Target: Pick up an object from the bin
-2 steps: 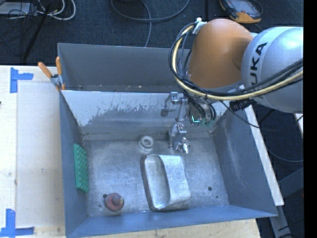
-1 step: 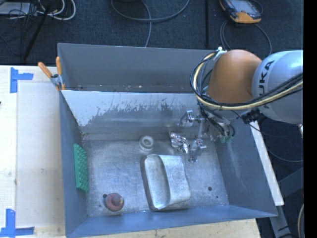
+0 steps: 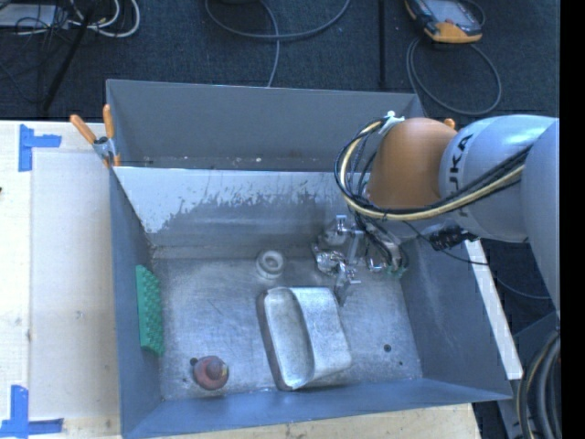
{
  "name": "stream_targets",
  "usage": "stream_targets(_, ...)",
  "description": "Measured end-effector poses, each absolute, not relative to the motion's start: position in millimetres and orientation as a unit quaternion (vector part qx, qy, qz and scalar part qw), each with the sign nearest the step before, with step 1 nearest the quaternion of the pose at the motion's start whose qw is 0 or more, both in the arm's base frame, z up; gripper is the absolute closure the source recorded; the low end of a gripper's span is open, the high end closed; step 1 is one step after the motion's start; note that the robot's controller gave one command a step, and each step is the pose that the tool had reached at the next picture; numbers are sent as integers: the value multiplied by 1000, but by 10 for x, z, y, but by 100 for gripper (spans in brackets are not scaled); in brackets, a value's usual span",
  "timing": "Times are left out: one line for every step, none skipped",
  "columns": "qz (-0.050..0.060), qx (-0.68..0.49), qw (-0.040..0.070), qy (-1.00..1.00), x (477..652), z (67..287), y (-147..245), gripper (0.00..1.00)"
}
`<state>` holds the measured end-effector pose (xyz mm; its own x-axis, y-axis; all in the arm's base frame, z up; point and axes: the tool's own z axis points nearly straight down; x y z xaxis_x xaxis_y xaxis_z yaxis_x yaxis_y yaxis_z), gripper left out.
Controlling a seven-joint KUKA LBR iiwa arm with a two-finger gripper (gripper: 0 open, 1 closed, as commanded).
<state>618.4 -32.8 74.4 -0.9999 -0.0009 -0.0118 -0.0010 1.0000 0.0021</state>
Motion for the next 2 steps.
stream_targets(1, 0, 11, 1000, 6215, 794, -332, 100)
stream_targets(-2, -90, 6, 996, 6171, 3053, -1143, 100)
